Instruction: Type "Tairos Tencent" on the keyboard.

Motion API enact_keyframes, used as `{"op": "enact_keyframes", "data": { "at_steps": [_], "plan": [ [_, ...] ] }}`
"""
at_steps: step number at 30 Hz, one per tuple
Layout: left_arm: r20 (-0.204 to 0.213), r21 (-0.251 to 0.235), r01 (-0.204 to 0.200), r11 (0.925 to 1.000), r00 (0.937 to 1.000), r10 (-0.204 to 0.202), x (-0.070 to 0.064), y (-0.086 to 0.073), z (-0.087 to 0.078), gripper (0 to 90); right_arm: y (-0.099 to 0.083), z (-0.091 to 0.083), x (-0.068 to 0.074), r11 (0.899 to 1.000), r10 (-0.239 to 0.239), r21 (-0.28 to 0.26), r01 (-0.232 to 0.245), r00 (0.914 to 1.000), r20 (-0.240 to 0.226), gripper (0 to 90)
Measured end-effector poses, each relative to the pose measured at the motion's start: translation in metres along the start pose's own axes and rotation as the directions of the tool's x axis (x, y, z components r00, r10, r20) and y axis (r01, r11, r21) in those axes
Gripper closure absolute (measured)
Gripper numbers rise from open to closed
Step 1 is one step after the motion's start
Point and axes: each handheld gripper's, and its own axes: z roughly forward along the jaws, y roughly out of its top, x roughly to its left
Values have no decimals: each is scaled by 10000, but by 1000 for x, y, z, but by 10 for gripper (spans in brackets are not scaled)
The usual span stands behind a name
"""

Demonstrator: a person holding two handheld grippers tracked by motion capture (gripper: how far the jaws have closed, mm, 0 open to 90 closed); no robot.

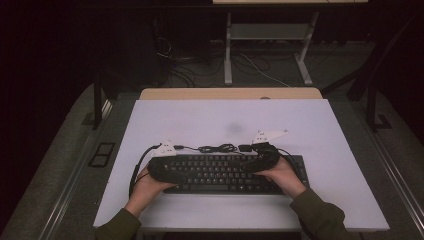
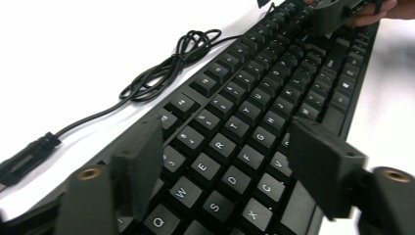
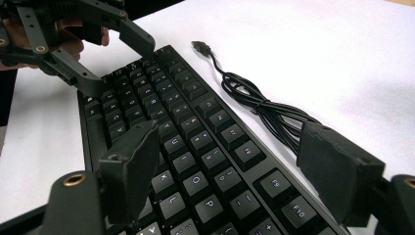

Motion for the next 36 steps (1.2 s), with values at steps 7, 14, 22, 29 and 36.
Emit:
{"op": "enact_keyframes", "data": {
  "at_steps": [7, 14, 22, 29, 36],
  "plan": [
    [-308, -48, -84, 10000, 9995, 82, 1, -1, -1, 88, 0, 0, 0, 10000, -14, -23, 14, 10000, -3, 234],
    [-395, -66, -80, 9999, 9992, 77, 2, -1, -1, 5, 0, 0, 0, 10000, 12, -17, -12, 10000, 1, 235],
    [-403, -100, -91, 9999, 9991, 87, 1, -1, -2, 0, 2, 0, 1, 10000, 41, -2, -41, 10000, -31, 289],
    [-425, -102, -117, 9999, 9990, 112, 1, -1, -2, 0, 2, 4, 5, 9999, 48, 145, -44, 9997, -249, 397],
    [-414, -82, -117, 9999, 9991, 114, 1, -1, -1, 0, 1, 11, 10, 9987, -105, 500, 122, 9993, -348, 542]
  ]
}}
